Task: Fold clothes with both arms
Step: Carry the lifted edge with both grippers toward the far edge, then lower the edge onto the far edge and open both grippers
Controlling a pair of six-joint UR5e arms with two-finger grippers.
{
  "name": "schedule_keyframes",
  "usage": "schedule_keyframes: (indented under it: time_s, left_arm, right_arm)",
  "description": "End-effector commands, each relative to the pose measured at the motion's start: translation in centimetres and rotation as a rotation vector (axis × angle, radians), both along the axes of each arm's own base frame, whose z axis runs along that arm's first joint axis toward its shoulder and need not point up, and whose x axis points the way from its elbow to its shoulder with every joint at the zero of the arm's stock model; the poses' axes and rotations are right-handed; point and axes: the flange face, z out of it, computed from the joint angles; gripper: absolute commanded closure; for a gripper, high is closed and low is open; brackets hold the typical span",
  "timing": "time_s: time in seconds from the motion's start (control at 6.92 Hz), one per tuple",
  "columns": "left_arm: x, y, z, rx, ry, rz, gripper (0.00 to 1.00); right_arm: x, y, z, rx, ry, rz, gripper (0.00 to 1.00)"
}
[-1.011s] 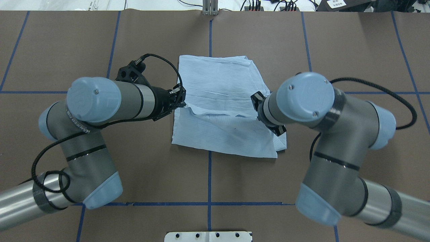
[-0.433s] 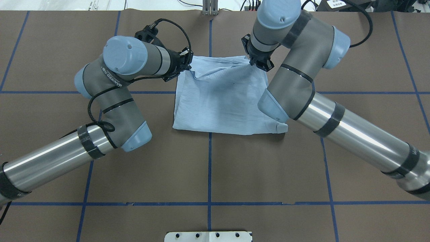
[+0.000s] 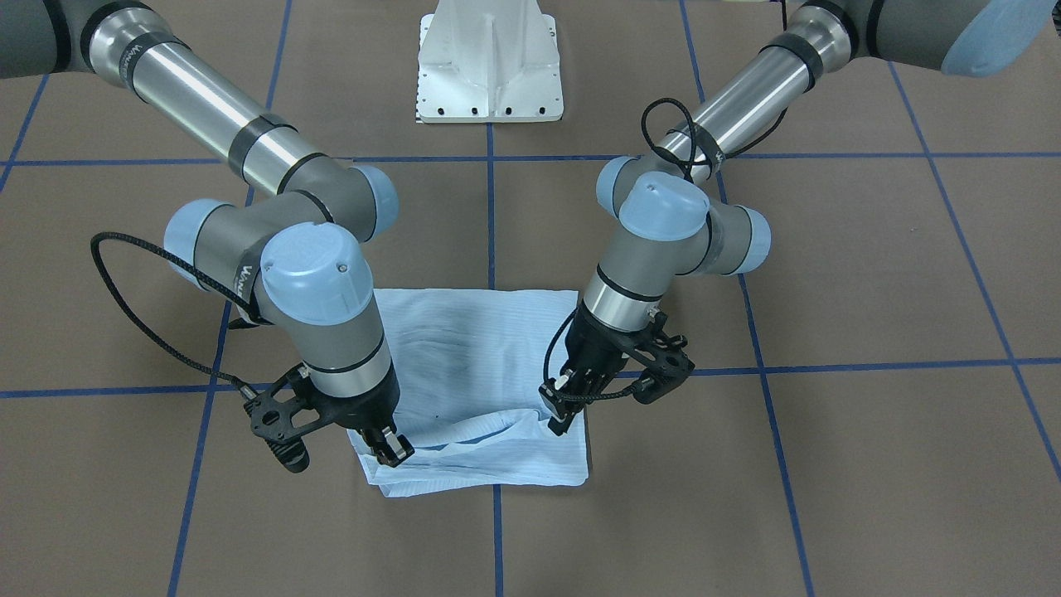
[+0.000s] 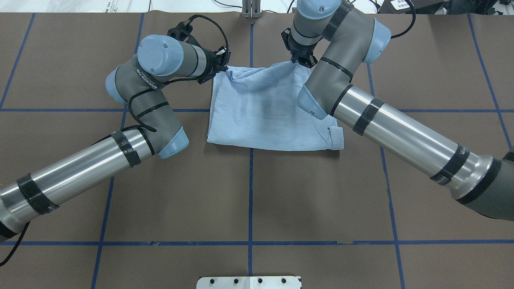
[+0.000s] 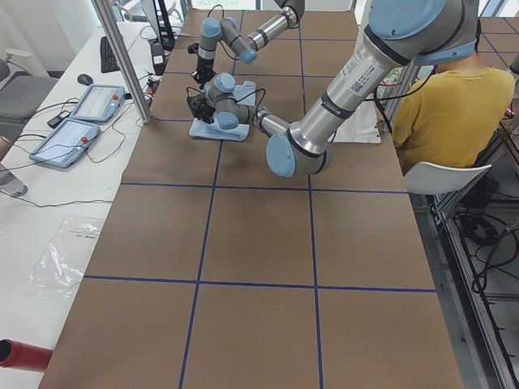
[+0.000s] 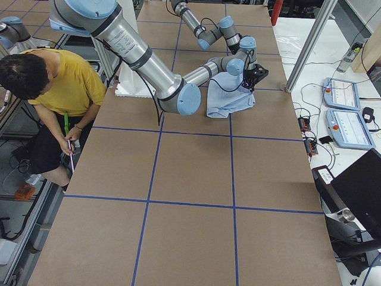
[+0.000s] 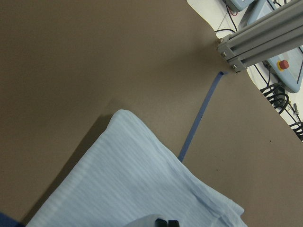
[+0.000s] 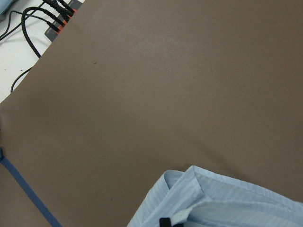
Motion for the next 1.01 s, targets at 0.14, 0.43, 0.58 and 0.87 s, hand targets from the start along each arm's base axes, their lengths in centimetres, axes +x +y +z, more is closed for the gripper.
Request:
schedule_keyframes:
  time_s: [0.14, 0.43, 0.58, 0.87]
  left_arm:
    - [-0.6, -2.2, 2.5, 0.017, -0.039, -0.014, 1.0]
    - [-0.3, -2.4, 4.2, 0.04, -0.039, -0.01, 0.93]
    - [-0.5, -2.5, 4.1, 0.063, -0.047, -0.005, 0.53]
    - [-2.8, -4.2, 4.3, 0.084, -0.065, -0.023, 0.0]
  right_arm:
    - [-1.9, -2.3, 1.8, 0.022, 0.007, -0.008, 1.0]
    - [-2.2, -2.1, 2.8, 0.021, 0.014, -0.01, 0.29]
    - [-2.5, -1.7, 2.7, 0.037, 0.007, -0.011, 0.0]
    - [1.6, -1.6, 2.7, 0.078, -0.032, -0.01, 0.0]
